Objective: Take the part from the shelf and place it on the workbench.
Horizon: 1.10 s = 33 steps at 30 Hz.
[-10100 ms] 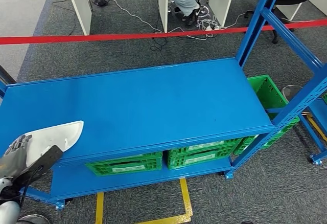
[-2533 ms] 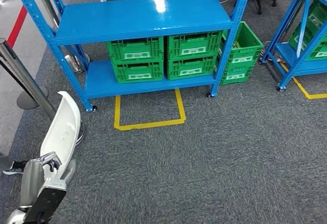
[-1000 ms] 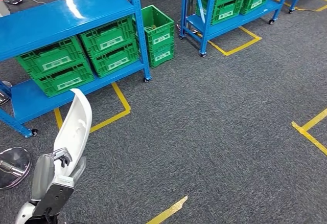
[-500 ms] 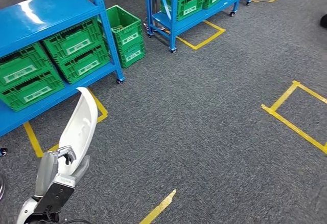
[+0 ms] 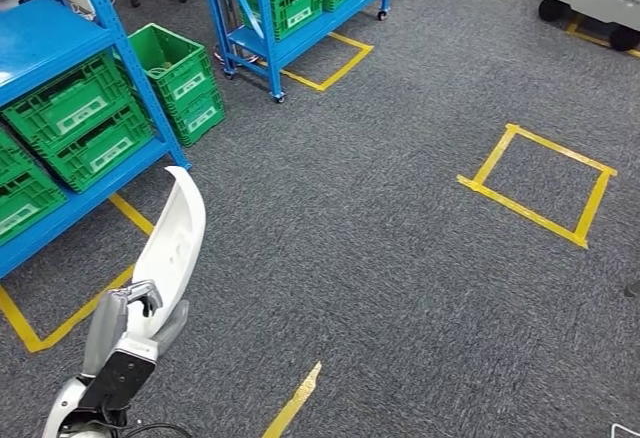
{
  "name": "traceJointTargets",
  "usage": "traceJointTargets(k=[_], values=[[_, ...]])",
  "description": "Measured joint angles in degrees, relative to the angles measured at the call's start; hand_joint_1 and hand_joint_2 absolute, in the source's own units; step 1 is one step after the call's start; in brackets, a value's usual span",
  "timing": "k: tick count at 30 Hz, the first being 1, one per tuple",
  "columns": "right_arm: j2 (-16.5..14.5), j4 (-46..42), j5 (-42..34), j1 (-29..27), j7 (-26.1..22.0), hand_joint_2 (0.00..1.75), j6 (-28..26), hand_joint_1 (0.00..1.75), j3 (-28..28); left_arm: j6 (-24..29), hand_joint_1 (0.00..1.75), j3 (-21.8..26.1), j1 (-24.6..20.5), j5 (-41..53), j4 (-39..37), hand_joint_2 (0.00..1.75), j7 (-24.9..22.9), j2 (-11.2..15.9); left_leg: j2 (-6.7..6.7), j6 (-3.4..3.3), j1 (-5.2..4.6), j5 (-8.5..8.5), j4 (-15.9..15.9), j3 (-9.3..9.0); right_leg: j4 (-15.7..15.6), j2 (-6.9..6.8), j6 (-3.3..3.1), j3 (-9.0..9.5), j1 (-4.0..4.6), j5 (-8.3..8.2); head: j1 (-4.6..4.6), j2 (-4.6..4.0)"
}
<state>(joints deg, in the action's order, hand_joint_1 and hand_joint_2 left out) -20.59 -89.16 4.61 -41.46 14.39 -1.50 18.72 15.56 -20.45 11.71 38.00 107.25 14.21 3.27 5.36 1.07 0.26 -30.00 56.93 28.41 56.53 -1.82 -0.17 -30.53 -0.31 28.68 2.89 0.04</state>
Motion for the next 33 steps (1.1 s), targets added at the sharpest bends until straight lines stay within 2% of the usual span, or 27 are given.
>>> traceJointTargets(k=[2,4,5,6,7,8,9,10,11,12,14,15,16,18,19,20,21,22,24,25,26,27,29,30,31,33], values=[[-0.01,-0.47,0.14,-0.14,0.25,1.75,0.13,0.0,-0.1,-0.33,1.75,0.12,-0.05,0.19,-0.05,1.75,0.1,-0.15,-3.13,0.41,0.25,-3.69,5.6,2.18,-0.14,1.1,-0.67,0.11,-0.18,-0.41,-0.19,0.0],[-0.02,-0.84,0.2,-0.19,0.43,1.75,0.26,0.0,-0.31,-0.32,1.75,0.23,0.06,0.26,-0.18,1.75,0.13,-0.17,-4.74,0.5,0.32,-7.19,13.46,5.59,-0.1,2.42,-0.95,-0.12,-0.04,-0.59,-0.23,0.0],[-0.02,-0.93,0.2,-0.25,0.48,1.75,0.29,0.0,-0.39,-0.3,1.75,0.29,0.09,0.27,-0.26,1.75,0.13,-0.18,-4.96,0.47,0.32,-7.56,15.67,6.62,-0.06,3.14,-1.01,-0.18,0.06,-0.64,-0.24,0.0],[-0.02,-0.99,0.2,-0.35,0.5,1.75,0.31,0.0,-0.45,-0.29,1.75,0.34,0.1,0.27,-0.34,1.75,0.13,-0.18,-5.07,0.36,0.31,-6.72,15.7,6.73,-0.01,3.87,-1.04,-0.19,0.16,-0.66,-0.24,0.0],[-0.02,-1.05,0.21,-0.47,0.52,1.75,0.32,0.0,-0.49,-0.27,1.75,0.38,0.1,0.28,-0.39,1.75,0.14,-0.17,-5.3,0.14,0.3,-4.76,13.33,5.77,0.07,4.62,-1.05,-0.16,0.25,-0.67,-0.24,0.0],[-0.02,-1.16,0.21,-0.59,0.57,1.75,0.32,0.0,-0.54,-0.24,1.75,0.4,0.09,0.29,-0.41,1.75,0.14,-0.17,-6.06,-0.18,0.29,-2.3,9.51,4.17,0.15,5.36,-1.04,-0.15,0.28,-0.68,-0.24,0.0],[-0.02,-1.27,0.22,-0.66,0.67,1.75,0.32,0.0,-0.66,-0.19,1.75,0.42,0.1,0.3,-0.42,1.75,0.15,-0.16,-7.54,-0.58,0.3,-0.38,5.64,2.58,0.29,6.03,-0.94,-0.22,0.37,-0.69,-0.2,0.0],[-0.01,-1.44,0.22,-0.73,0.82,1.75,0.31,0.0,-0.79,-0.09,1.75,0.43,0.12,0.3,-0.42,1.75,0.15,-0.16,-8.83,-0.91,0.31,0.86,2.36,1.29,0.44,6.72,-0.74,-0.44,0.35,-0.76,-0.21,0.0],[-0.01,-1.62,0.22,-0.8,1.04,1.75,0.28,0.0,-0.92,0.0,1.75,0.44,0.15,0.28,-0.42,1.75,0.15,-0.16,-9.84,-1.14,0.28,1.24,0.49,0.64,0.55,7.31,-0.44,-0.81,0.28,-0.89,-0.22,0.0],[-0.01,-1.75,0.22,-0.91,1.26,1.75,0.28,0.0,-1.06,0.12,1.75,0.44,0.19,0.25,-0.42,1.75,0.15,-0.16,-10.17,-1.3,0.22,1.07,-0.21,0.49,0.58,7.94,-0.01,-1.19,0.17,-1.11,-0.22,0.0],[-0.02,-2.05,0.22,-1.31,1.73,1.75,0.29,0.0,-1.29,0.37,1.75,0.44,0.22,0.15,-0.42,1.75,0.15,-0.16,-8.93,-1.55,0.23,1.29,-0.95,0.36,0.53,8.73,0.76,-1.98,-0.07,-1.42,-0.27,0.0],[-0.02,-2.2,0.22,-1.56,1.93,1.75,0.31,0.0,-1.4,0.52,1.75,0.45,0.24,0.07,-0.42,1.75,0.15,-0.16,-8.22,-1.75,0.32,1.54,-1.35,0.24,0.98,8.06,1.04,-2.44,0.0,-1.08,-0.2,0.0],[-0.02,-2.39,0.22,-1.76,2.09,1.75,0.31,0.0,-1.5,0.7,1.75,0.5,0.26,-0.04,-0.42,1.75,0.15,-0.16,-7.4,-1.98,0.44,1.76,-1.74,0.11,2.69,6.66,1.26,-3.45,0.1,0.06,-0.1,0.0],[-0.01,-2.67,0.22,-1.9,2.33,1.75,0.31,0.0,-1.7,0.98,1.75,0.63,0.45,-0.2,-0.42,1.75,0.16,-0.14,-5.68,-2.3,0.45,1.92,-2.07,0.06,9.3,3.46,1.72,-6.69,0.13,3.76,0.08,0.0],[0.0,-2.73,0.22,-1.88,2.39,1.75,0.31,0.0,-1.81,1.06,1.75,0.67,0.56,-0.24,-0.43,1.75,0.16,-0.13,-4.76,-2.38,0.38,1.9,-2.05,0.12,13.28,2.65,1.99,-8.55,-0.02,5.52,0.12,0.0],[0.01,-2.75,0.22,-1.89,2.45,1.75,0.32,0.0,-1.9,1.07,1.75,0.69,0.64,-0.25,-0.44,1.75,0.16,-0.11,-3.94,-2.38,0.32,1.88,-2.03,0.15,15.91,2.35,2.21,-9.69,-0.17,6.34,0.11,0.0],[0.01,-2.78,0.22,-1.93,2.46,1.75,0.32,0.0,-1.94,1.07,1.75,0.69,0.68,-0.25,-0.46,1.75,0.15,-0.1,-3.14,-2.35,0.3,1.84,-2.02,0.17,16.62,2.15,2.4,-9.83,-0.31,6.15,0.11,0.0],[0.01,-2.79,0.22,-2.0,2.49,1.75,0.32,0.0,-1.97,1.07,1.75,0.69,0.69,-0.25,-0.48,1.75,0.15,-0.1,-2.4,-2.26,0.3,1.78,-1.98,0.15,14.73,1.85,2.54,-8.6,-0.44,4.89,0.12,0.0],[0.01,-2.9,0.22,-2.04,2.5,1.75,0.32,0.0,-2.04,1.07,1.75,0.69,0.69,-0.26,-0.48,1.75,0.15,-0.1,-1.16,-1.89,0.21,1.54,-1.85,-0.01,6.47,0.11,2.58,-3.75,-0.52,1.68,0.12,0.0],[0.01,-2.98,0.24,-2.03,2.51,1.75,0.32,0.0,-2.1,1.08,1.75,0.72,0.67,-0.27,-0.47,1.75,0.15,-0.1,-0.66,-1.59,0.09,1.39,-1.73,-0.11,2.86,-0.69,2.34,-1.57,-0.48,0.63,0.08,0.0],[0.01,-3.09,0.28,-2.0,2.51,1.75,0.32,0.0,-2.16,1.09,1.75,0.74,0.66,-0.29,-0.47,1.75,0.16,-0.1,-0.24,-1.25,-0.02,1.3,-1.63,-0.23,0.78,-1.2,2.01,-0.31,-0.39,0.21,-0.03,0.01],[0.01,-3.16,0.33,-1.99,2.51,1.75,0.32,0.0,-2.21,1.09,1.75,0.75,0.65,-0.32,-0.47,1.75,0.16,-0.1,0.15,-0.91,-0.12,1.27,-1.57,-0.32,0.06,-1.26,1.63,0.04,-0.25,0.22,-0.11,0.01],[0.01,-3.26,0.5,-2.11,2.44,1.75,0.38,0.0,-2.22,1.05,1.75,0.74,0.61,-0.41,-0.47,1.75,0.17,-0.11,0.82,-0.22,0.0,1.21,-1.56,-0.51,0.13,-0.19,0.86,-0.23,-0.18,-0.03,-0.2,0.01],[0.01,-3.27,0.57,-2.18,2.38,1.75,0.45,0.0,-2.2,1.01,1.75,0.75,0.59,-0.46,-0.46,1.75,0.16,-0.11,0.3,0.13,0.12,0.67,-1.14,-0.47,0.03,0.3,0.49,-0.26,-0.23,-0.17,-0.24,0.0],[0.01,-3.28,0.65,-2.22,2.3,1.75,0.57,0.0,-2.17,0.97,1.75,0.78,0.56,-0.53,-0.46,1.75,0.17,-0.1,-0.77,0.41,0.25,-0.54,0.22,-0.02,-0.12,0.8,0.12,-0.19,-0.31,-0.33,-0.4,0.0],[0.0,-3.31,0.7,-2.16,2.21,1.75,0.79,0.0,-2.16,0.92,1.75,0.86,0.63,-0.66,-0.47,1.75,0.17,-0.08,-3.65,0.69,0.42,-4.51,6.5,2.51,-0.28,1.82,-0.41,-0.17,-0.36,-0.61,-0.73,0.0]])
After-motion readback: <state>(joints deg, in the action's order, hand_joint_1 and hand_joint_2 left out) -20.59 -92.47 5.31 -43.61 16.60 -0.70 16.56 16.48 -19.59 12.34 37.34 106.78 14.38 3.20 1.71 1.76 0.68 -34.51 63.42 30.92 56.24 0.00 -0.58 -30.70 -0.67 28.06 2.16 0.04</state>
